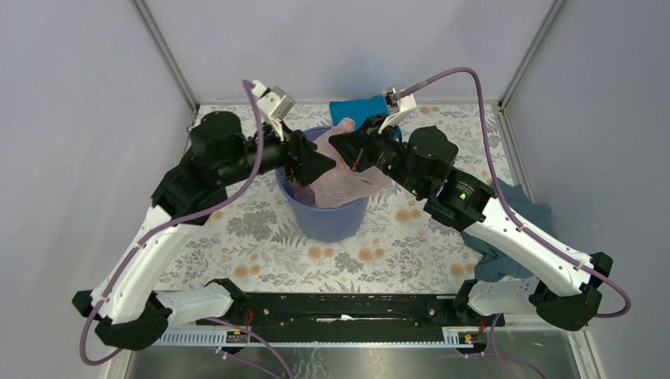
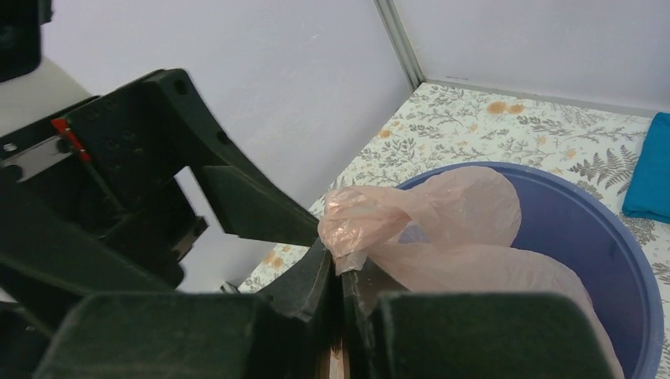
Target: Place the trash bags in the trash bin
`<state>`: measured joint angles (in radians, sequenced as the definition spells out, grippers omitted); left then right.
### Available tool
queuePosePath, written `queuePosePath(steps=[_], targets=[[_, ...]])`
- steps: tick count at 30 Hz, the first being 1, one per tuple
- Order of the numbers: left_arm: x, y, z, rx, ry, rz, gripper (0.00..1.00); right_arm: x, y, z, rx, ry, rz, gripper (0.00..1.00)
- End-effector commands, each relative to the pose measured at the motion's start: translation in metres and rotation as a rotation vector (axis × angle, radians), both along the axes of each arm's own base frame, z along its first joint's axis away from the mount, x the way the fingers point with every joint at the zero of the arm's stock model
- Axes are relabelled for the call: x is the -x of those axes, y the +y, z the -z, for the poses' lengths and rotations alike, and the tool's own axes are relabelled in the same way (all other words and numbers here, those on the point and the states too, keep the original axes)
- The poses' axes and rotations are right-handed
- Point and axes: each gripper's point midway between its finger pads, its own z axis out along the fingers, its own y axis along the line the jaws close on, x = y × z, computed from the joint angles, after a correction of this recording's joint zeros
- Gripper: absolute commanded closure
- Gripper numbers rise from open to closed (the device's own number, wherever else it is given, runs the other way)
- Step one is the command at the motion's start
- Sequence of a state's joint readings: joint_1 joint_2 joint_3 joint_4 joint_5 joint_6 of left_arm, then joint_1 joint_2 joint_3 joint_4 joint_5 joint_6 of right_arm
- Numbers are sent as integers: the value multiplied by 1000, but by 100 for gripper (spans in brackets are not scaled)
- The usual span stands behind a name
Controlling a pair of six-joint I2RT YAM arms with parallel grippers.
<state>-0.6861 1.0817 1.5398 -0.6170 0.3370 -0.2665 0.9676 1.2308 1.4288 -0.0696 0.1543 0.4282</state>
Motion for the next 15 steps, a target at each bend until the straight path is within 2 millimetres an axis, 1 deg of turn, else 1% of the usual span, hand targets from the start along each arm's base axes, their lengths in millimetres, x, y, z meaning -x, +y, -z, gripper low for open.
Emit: queuePosePath(steps=[1,4,8,10,11,13,15], targets=[[-2,-17,-2,-16,22,84,35,6,-1,-27,-79,-41,-27,89],[-2,-22,4,-1,41,97,49,6,-2,-25,-77,-38,-22,89],[-8,-22,8,16,52,62,64,8,-2,-21,-59,-26,-28,88],[-11,-19,11,10,54,35,77,8,-4,-19,-46,-28,-24,87],[-12,-17,12,6,51,26,81,7,-6,-19,-37,-28,-16,86],[-10,-13,12,6,40,14,91,7,-10,-16,-18,-31,-2,77],[-8,-9,11,22,30,0,96,6,-14,-11,-3,-31,13,64]])
